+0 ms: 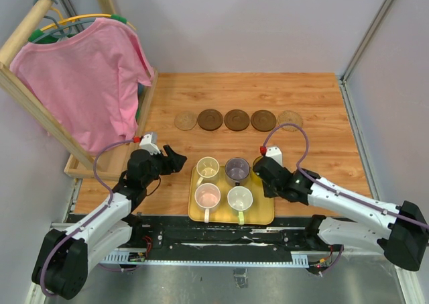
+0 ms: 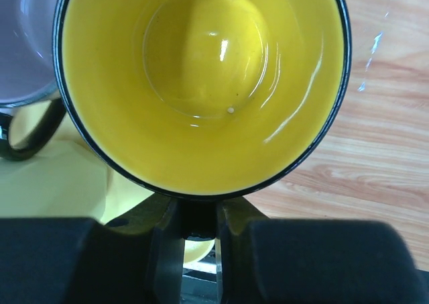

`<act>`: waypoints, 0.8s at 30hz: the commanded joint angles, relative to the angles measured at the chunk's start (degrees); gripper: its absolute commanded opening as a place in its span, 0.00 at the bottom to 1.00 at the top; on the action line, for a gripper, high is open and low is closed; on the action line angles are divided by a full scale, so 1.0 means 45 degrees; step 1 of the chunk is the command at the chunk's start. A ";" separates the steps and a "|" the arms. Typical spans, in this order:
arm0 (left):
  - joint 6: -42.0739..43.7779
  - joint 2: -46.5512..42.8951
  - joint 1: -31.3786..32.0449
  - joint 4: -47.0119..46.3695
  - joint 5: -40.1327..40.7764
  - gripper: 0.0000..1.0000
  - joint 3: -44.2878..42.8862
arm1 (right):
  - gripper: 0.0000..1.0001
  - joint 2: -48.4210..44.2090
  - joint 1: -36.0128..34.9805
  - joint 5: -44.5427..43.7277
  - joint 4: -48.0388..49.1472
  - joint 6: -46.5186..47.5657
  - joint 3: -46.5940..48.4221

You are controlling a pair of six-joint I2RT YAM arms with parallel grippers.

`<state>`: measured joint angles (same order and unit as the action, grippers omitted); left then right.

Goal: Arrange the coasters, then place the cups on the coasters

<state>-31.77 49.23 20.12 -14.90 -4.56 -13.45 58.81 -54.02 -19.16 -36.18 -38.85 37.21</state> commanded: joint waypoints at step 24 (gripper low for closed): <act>0.0628 0.2920 -0.0102 -0.0920 0.1841 0.69 -0.2864 | 0.01 0.4584 0.7073 -0.1591 0.2533 0.5255 0.6552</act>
<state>-30.15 59.86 20.12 -15.42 0.75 -23.14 77.52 -28.08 -28.67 -31.33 -19.79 62.65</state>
